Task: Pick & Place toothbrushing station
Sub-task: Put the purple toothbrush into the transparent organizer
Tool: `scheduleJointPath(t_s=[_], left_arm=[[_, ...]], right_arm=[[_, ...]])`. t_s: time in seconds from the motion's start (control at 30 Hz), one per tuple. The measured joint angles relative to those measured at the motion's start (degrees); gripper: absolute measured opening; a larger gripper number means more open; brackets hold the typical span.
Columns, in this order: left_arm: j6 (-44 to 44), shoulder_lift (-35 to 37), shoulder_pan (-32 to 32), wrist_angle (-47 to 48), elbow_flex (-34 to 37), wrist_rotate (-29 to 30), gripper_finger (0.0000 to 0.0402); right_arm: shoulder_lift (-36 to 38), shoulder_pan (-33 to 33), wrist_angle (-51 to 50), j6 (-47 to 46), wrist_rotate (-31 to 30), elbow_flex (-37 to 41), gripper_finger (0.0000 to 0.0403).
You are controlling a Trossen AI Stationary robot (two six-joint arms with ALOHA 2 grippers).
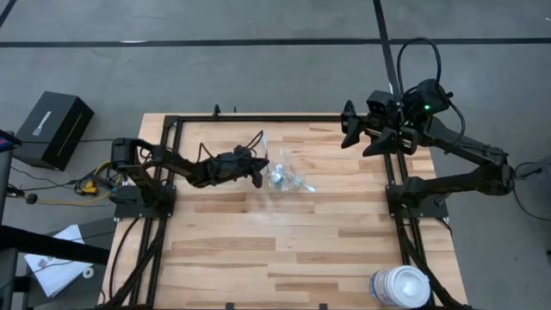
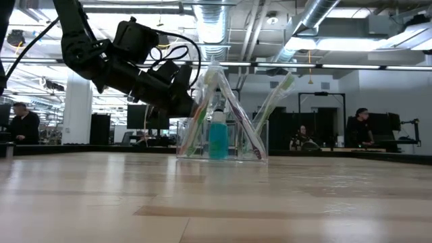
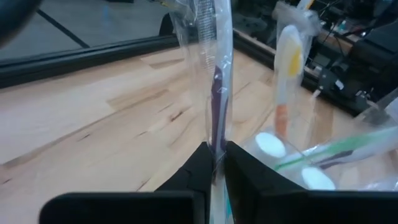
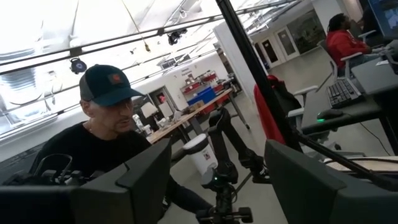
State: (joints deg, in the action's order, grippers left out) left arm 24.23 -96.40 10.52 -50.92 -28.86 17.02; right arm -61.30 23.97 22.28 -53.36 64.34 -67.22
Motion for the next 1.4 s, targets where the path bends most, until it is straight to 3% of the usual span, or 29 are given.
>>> scheduleJointPath(t_s=[0.2,0.47,1.03,1.4], left_arm=[[0.2,0.0,0.0,4.1,0.0,-0.5,0.0017],[0.0,0.1,0.0,4.0,0.0,-2.2,0.0070],[0.0,0.1,-0.2,4.1,-0.1,-4.0,0.0125],[-0.4,0.1,0.0,4.1,-0.1,-4.1,0.0187]], right_arm=[[0.0,0.0,0.0,0.0,0.3,0.0,0.0249],[0.0,0.0,0.0,0.0,0.4,0.0,0.0249],[0.0,0.0,0.0,-0.2,1.7,0.0,0.0249],[0.0,0.0,0.0,-0.6,1.7,0.0,0.0249]])
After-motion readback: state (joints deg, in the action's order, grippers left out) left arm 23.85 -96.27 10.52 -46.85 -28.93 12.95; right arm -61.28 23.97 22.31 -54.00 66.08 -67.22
